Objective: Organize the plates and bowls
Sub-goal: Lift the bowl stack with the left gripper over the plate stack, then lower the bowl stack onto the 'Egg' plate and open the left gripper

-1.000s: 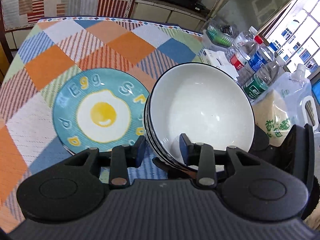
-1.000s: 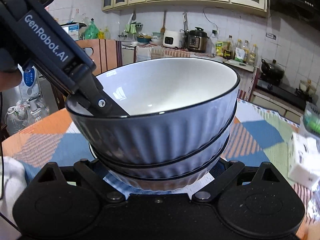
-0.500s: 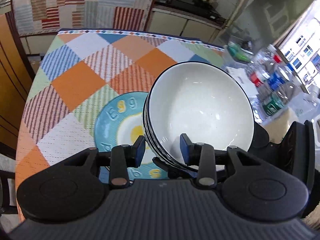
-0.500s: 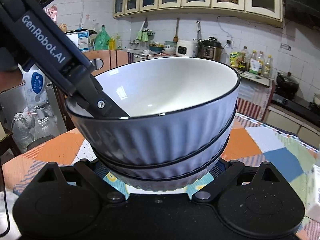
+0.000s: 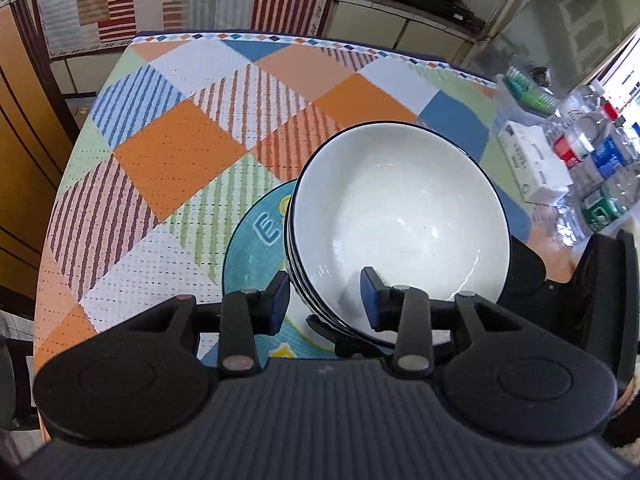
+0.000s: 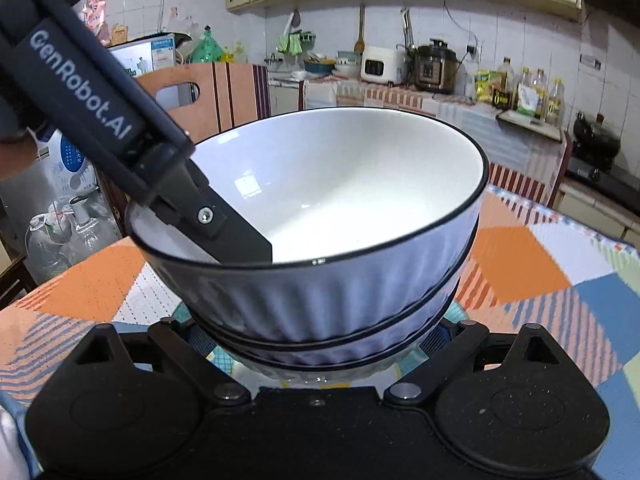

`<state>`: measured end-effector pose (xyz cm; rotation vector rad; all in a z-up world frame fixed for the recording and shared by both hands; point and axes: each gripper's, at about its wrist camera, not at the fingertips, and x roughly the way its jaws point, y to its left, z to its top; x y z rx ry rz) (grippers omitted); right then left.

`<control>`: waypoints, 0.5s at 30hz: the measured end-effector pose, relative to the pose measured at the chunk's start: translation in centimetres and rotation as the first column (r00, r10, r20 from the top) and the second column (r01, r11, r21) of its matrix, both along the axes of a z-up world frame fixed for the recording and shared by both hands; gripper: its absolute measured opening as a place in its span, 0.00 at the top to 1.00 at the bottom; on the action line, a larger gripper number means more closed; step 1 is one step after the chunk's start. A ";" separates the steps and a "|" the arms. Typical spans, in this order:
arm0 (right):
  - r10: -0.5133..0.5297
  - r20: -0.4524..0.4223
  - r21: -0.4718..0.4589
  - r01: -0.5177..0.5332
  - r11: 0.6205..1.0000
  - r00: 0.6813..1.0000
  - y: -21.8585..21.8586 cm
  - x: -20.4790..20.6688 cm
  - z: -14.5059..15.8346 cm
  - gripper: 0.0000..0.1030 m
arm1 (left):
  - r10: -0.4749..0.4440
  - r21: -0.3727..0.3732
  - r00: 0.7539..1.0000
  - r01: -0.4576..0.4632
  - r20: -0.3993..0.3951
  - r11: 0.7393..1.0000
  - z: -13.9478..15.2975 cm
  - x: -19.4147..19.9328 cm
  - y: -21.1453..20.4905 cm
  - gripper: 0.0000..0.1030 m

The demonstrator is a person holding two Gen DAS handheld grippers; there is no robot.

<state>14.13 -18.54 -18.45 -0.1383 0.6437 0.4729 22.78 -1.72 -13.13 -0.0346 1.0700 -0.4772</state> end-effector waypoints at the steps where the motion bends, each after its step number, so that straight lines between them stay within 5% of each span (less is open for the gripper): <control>1: 0.001 -0.007 -0.003 -0.001 1.000 1.000 0.1 0.2 -0.2 0.05 | 0.005 0.000 1.000 -0.005 -0.001 1.000 -0.4 0.1 0.0 0.65; 15: 0.003 -0.067 -0.050 -0.007 0.999 0.998 0.2 0.3 -1.4 0.05 | 0.035 -0.006 0.999 -0.035 -0.032 0.999 -2.7 0.8 -0.5 0.65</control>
